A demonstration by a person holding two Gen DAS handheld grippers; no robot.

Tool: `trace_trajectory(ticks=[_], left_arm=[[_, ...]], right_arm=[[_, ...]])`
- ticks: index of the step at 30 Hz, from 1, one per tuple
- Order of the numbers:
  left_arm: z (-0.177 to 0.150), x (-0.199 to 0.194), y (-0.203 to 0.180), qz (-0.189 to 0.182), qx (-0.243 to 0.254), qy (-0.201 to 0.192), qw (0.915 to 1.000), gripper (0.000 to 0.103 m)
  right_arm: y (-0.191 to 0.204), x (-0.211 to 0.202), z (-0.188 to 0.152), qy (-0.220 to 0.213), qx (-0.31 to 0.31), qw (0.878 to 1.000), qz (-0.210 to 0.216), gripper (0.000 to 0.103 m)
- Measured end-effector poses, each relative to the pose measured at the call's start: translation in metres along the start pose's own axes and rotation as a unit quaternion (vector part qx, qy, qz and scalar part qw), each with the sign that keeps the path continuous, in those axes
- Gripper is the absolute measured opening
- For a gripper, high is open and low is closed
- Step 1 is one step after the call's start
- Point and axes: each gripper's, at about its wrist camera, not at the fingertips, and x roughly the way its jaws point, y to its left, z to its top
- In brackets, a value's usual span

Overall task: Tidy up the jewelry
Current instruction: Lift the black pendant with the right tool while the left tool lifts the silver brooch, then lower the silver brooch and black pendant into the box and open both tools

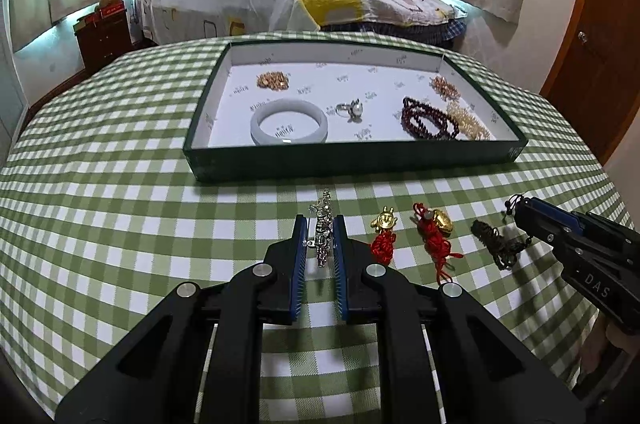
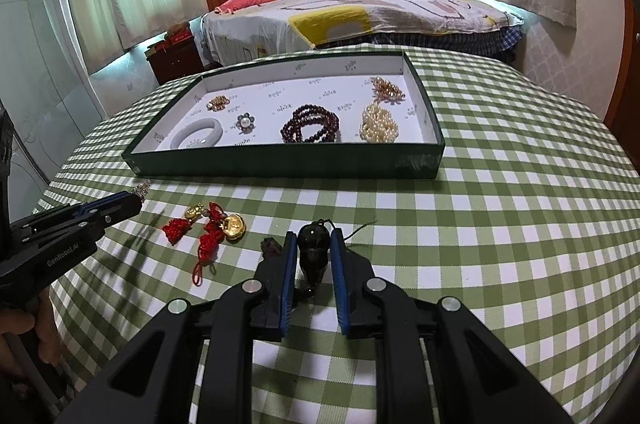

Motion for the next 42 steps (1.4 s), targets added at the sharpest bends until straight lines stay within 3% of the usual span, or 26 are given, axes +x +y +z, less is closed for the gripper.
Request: trace_trajectory(ticks=[24, 36, 42], left_arm=[[0.015, -0.065, -0.003, 0.002, 0.003, -0.08, 0.9967, 0.013], [0.051, -0.069, -0.008, -0.007, 0.008, -0.116, 0.9932, 0.013], [0.083, -0.044, -0.011, -0.005, 0.013, -0.118, 0.9929, 0.013]], right_arm=[[0.02, -0.066, 0.02, -0.075, -0.016, 0.997, 0.006, 0.018], [0.03, -0.075, 0.068, -0.125, -0.036, 0.991, 0.01, 0.018], [0.028, -0.057, 0.1, -0.138, -0.041, 0.99, 0.006, 0.018]])
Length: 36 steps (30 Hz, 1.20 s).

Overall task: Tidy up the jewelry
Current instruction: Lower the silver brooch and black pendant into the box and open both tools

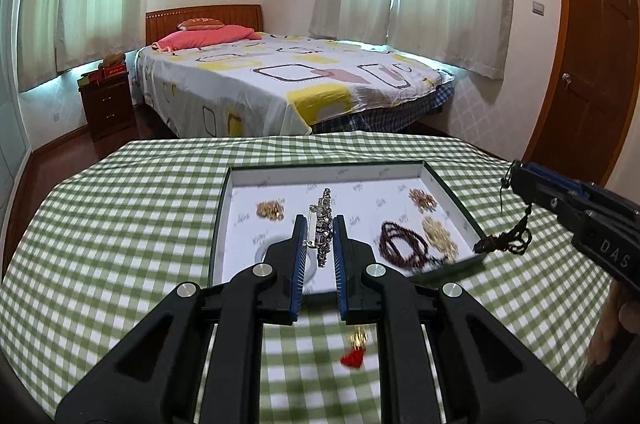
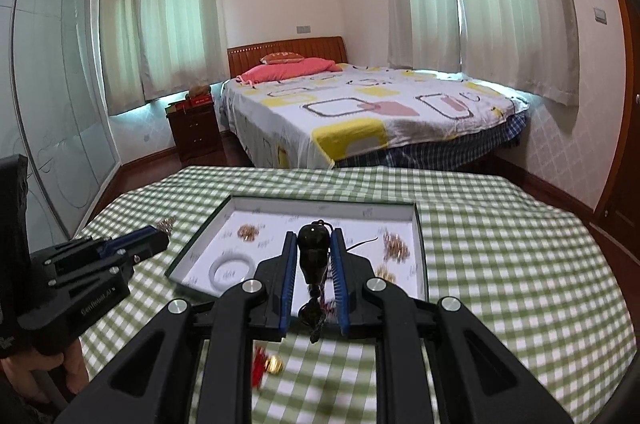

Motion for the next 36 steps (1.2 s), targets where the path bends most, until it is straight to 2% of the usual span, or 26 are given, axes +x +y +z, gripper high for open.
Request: trace_trajectory(ticks=[13, 19, 25, 36], left_arm=[[0.046, 0.093, 0.003, 0.015, -0.006, 0.01, 0.9998, 0.013], [0.041, 0.148, 0.004, 0.012, -0.013, 0.065, 0.9977, 0.013], [0.028, 0.191, 0.006, 0.018, -0.021, 0.122, 0.9921, 0.013], [0.015, 0.213, 0.015, 0.033, -0.022, 0.165, 0.9856, 0.013]], right_arm=[[-0.019, 0.074, 0.035, -0.007, -0.004, 1.0, -0.006, 0.018], [-0.036, 0.125, 0.022, 0.039, 0.015, 0.999, -0.005, 0.018], [-0.045, 0.161, 0.003, 0.088, 0.023, 0.996, -0.013, 0.018], [-0.047, 0.186, -0.017, 0.144, 0.027, 0.989, -0.024, 0.018]])
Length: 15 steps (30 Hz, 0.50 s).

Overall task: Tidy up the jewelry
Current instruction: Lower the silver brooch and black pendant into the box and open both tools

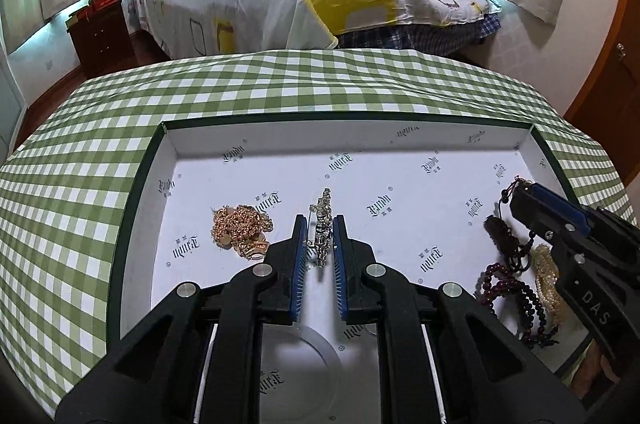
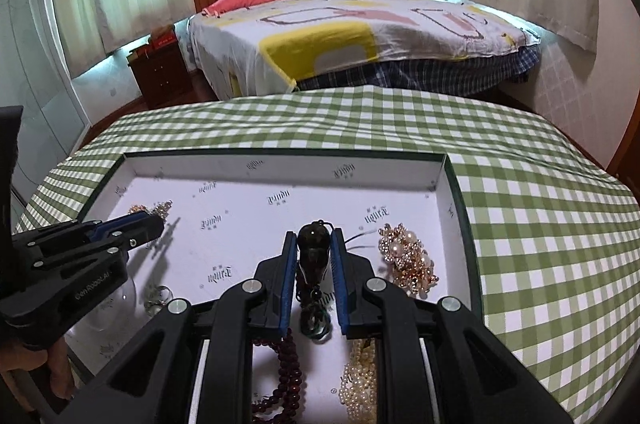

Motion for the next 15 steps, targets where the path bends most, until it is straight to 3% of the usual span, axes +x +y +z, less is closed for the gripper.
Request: trace_trajectory(ticks=[15], left_arm=[[0.0042, 0.0043, -0.0076, 0.01, 0.015, 0.016, 0.9997, 0.015]], right_arm=[[-0.0006, 0.0082, 0.0006, 0.024, 0.001, 1.0, 0.0, 0.018]])
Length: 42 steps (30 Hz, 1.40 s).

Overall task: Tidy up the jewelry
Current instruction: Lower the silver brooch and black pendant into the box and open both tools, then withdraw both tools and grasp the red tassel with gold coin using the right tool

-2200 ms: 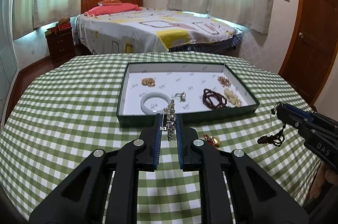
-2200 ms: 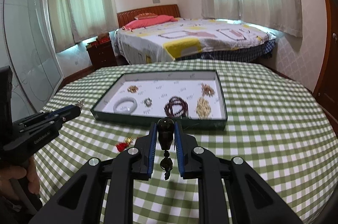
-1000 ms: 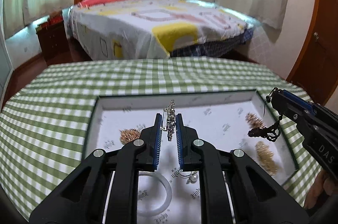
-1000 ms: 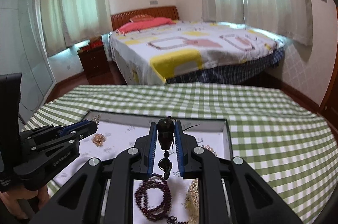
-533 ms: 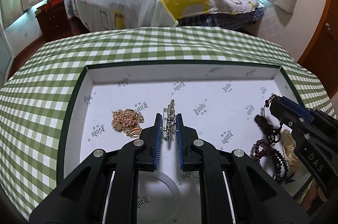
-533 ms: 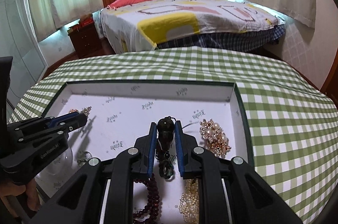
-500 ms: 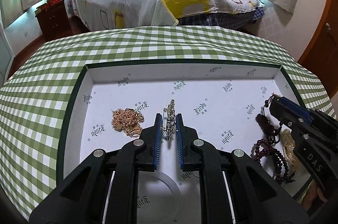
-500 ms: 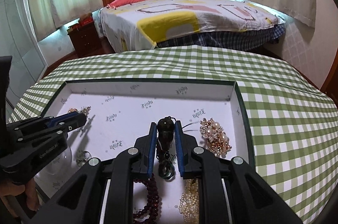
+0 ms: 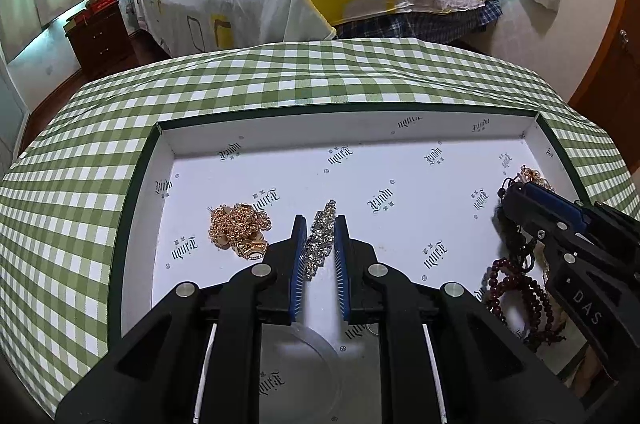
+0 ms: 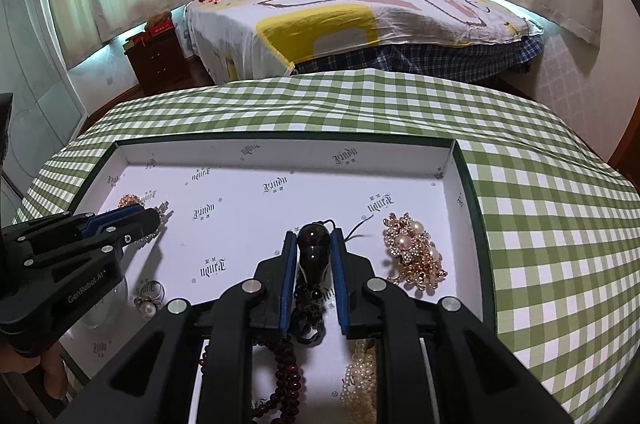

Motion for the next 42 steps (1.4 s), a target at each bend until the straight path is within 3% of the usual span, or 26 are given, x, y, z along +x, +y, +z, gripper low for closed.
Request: trace_trajectory(ticks=[2, 6, 10, 16, 18, 26, 30, 42], left_arm=[[0.0, 0.0, 0.0, 0.0, -0.001, 0.0, 1.0, 0.02], [0.0, -0.007, 0.001, 0.004, -0.004, -0.014, 0.9999, 0.046], [-0.001, -0.008, 0.0, 0.005, -0.001, -0.015, 0.9999, 0.046], [-0.003, -0.016, 0.002, 0.005, -0.002, -0.03, 0.9995, 0.059], [-0.005, -0.02, 0.002, 0.009, 0.001, -0.036, 0.9993, 0.068], [-0.014, -0.045, 0.001, 0.011, 0.006, -0.064, 0.9979, 0.079], [-0.022, -0.063, 0.0, 0.008, 0.011, -0.076, 0.997, 0.079], [-0.075, -0.12, 0.014, 0.001, -0.02, -0.086, 0.9961, 0.084]], right_arm=[[-0.001, 0.0, 0.0, -0.001, 0.001, 1.0, 0.0, 0.022], [-0.001, -0.002, 0.0, -0.004, 0.001, 1.0, -0.001, 0.032], [-0.001, -0.005, -0.001, -0.008, 0.001, 1.0, -0.002, 0.037], [-0.001, -0.012, -0.001, -0.019, -0.001, 1.0, -0.006, 0.05], [0.0, -0.016, -0.002, -0.025, -0.001, 1.0, -0.008, 0.054], [0.004, -0.038, -0.006, -0.046, -0.002, 0.999, -0.012, 0.062], [0.007, -0.053, -0.011, -0.055, 0.002, 0.998, -0.01, 0.065], [0.031, -0.101, -0.049, -0.074, -0.007, 0.997, -0.003, 0.066]])
